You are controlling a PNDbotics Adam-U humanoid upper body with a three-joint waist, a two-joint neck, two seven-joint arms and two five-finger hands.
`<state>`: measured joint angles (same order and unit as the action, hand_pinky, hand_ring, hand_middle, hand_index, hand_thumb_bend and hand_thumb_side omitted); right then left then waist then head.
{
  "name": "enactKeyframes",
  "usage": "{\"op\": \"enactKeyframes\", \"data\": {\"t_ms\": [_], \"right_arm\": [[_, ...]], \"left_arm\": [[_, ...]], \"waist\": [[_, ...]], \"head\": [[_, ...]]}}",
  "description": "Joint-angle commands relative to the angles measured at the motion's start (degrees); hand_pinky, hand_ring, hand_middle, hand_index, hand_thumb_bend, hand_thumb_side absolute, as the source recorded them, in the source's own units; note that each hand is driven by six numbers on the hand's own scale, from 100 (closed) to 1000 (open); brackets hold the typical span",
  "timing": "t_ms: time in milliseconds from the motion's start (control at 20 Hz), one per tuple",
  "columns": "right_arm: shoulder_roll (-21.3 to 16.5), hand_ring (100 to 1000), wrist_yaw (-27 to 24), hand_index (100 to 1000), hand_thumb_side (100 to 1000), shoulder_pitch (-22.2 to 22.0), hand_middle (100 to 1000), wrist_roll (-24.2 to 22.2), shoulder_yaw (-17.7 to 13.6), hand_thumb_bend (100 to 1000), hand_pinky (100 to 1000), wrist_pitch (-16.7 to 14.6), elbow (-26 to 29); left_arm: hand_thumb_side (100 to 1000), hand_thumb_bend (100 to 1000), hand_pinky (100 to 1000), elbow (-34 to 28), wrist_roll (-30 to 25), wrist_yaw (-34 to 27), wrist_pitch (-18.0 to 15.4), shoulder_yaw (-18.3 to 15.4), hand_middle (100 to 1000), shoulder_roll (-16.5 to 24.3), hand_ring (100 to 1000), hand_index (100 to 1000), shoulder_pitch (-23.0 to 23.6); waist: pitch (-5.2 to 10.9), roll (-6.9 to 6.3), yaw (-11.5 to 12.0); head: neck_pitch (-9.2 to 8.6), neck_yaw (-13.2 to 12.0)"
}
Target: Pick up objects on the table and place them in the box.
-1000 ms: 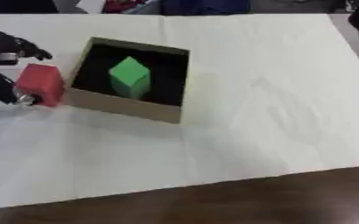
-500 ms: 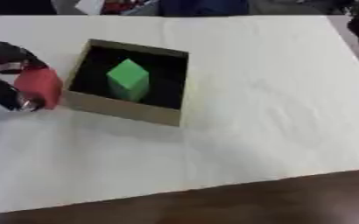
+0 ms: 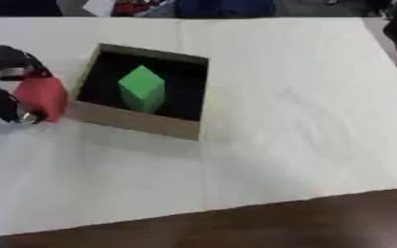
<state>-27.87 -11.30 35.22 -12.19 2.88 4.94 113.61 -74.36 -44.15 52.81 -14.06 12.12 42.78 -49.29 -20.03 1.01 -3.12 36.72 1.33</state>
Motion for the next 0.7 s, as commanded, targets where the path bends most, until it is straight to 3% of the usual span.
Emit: {"op": "enactKeyframes", "data": {"t_ms": [50, 400, 700], "right_arm": [[-0.6, 864, -0.4, 1000, 1000, 0.3, 839, 0.1, -0.5, 100, 1000, 0.1, 1.0], [-0.4, 864, -0.5, 1000, 1000, -0.2, 839, 0.3, -0.7, 100, 1000, 0.3, 1.0], [-0.2, 864, -0.4, 1000, 1000, -0.2, 839, 0.1, -0.5, 100, 1000, 0.5, 1.0]], "left_arm": [[419, 100, 645, -2.4, 0.6, -0.3, 0.6, -0.7, 592, 1.6, 762, 809, -1.1], [465, 100, 597, -10.6, 4.5, -1.2, 2.1, -3.3, 568, -0.2, 736, 785, -4.5], [483, 100, 596, -18.2, 9.2, -1.5, 4.2, -0.3, 570, -3.1, 737, 787, -5.9]], "waist": [[1.88, -0.2, 0.2], [2.43, -0.42, 0.8], [2.45, -0.81, 0.7]], "head": [[0.31, 0.3], [1.87, 1.1], [2.54, 0.2]]}}
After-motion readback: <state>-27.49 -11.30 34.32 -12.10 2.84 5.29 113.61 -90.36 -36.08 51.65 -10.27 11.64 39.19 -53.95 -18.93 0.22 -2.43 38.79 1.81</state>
